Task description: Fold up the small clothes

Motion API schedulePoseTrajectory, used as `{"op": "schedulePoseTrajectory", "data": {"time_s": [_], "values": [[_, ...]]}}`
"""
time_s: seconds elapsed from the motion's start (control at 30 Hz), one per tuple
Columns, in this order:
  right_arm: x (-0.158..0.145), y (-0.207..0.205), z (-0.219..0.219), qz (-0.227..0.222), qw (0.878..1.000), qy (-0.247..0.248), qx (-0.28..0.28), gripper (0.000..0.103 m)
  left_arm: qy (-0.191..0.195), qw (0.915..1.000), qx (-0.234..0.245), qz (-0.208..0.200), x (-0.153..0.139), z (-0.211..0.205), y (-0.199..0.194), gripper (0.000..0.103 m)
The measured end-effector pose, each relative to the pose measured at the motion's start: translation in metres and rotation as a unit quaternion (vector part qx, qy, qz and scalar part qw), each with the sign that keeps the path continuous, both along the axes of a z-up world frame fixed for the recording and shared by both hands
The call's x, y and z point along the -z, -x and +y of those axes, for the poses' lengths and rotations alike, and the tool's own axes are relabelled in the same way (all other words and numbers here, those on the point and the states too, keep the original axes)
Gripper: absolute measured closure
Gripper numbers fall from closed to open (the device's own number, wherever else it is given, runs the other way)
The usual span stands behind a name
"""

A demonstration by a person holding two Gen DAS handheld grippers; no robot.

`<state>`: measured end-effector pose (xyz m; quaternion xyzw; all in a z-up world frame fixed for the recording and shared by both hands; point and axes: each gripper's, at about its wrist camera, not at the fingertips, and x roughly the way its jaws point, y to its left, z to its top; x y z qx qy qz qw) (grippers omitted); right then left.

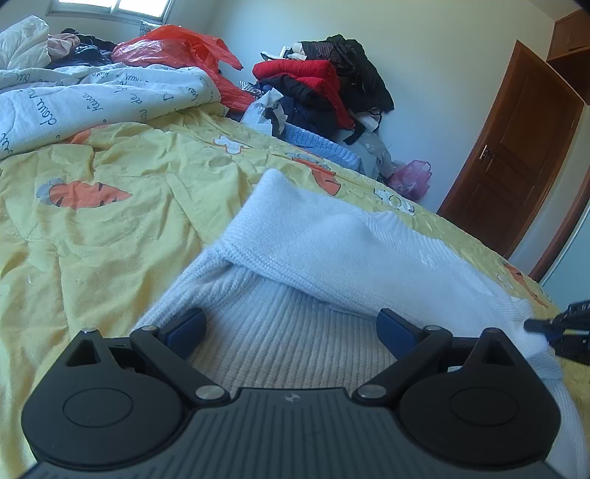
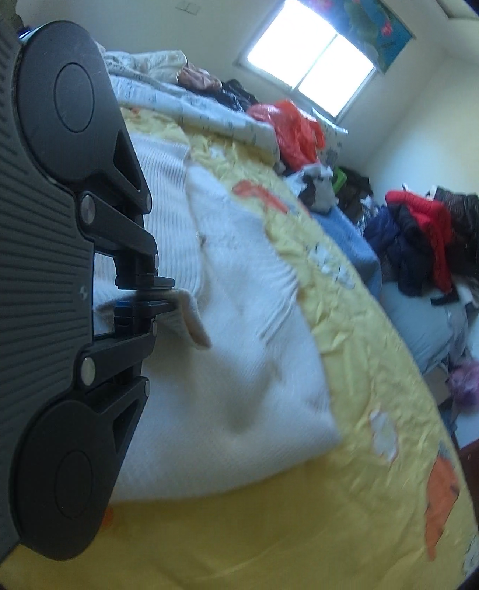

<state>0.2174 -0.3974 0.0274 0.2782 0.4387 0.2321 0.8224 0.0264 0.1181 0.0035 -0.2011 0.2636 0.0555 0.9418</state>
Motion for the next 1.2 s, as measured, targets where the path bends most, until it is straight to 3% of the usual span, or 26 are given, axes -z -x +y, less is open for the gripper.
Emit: {"op": "schedulePoseTrajectory", "data": {"time_s": [0.07,0.1,0.17,0.3,0.43,0.57,0.7,0.8,0.97,1.07,1.2], "values": [[0.007,0.002,-0.007,0.01,1.0,0.003,0.011,0.087,0.0,1.0,0.0,0.0,0.0,0.0,0.0,0.003],[0.011,0.002,-0.011,0.018,1.0,0.006,0.021,0.078,0.0,1.0,0.0,0.0,0.0,0.0,0.0,0.003],[0.014,0.007,-0.02,0.013,0.999,-0.013,0.039,0.075,0.0,1.0,0.0,0.0,0.0,0.0,0.0,0.003],[-0.011,0.038,-0.029,-0.086,0.985,0.027,0.15,0.054,0.0,1.0,0.0,0.0,0.0,0.0,0.0,0.003],[-0.027,0.055,0.003,-0.132,0.988,0.021,0.08,0.05,-0.001,1.0,0.0,0.0,0.0,-0.001,0.0,0.003],[-0.026,0.064,0.066,-0.18,0.976,0.12,-0.024,0.045,-0.004,1.0,0.0,0.002,-0.001,0.0,0.001,0.003],[0.0,0.062,0.106,-0.169,0.961,0.203,-0.075,0.045,-0.004,1.0,0.0,0.002,-0.001,-0.001,0.001,0.003],[0.013,0.077,0.108,-0.22,0.944,0.229,-0.09,0.044,-0.004,1.0,0.0,0.002,-0.001,0.0,0.001,0.003],[-0.002,0.084,0.098,-0.201,0.95,0.227,-0.076,0.044,-0.003,1.0,0.0,0.002,-0.001,-0.001,0.001,0.003],[-0.01,0.101,0.093,-0.215,0.949,0.224,-0.059,0.042,-0.009,0.9999,0.0,0.005,-0.001,-0.002,0.0,0.003],[0.006,0.113,0.087,-0.2,0.949,0.241,-0.034,0.032,-0.048,0.9986,0.003,0.024,-0.002,-0.012,-0.003,0.002]]}}
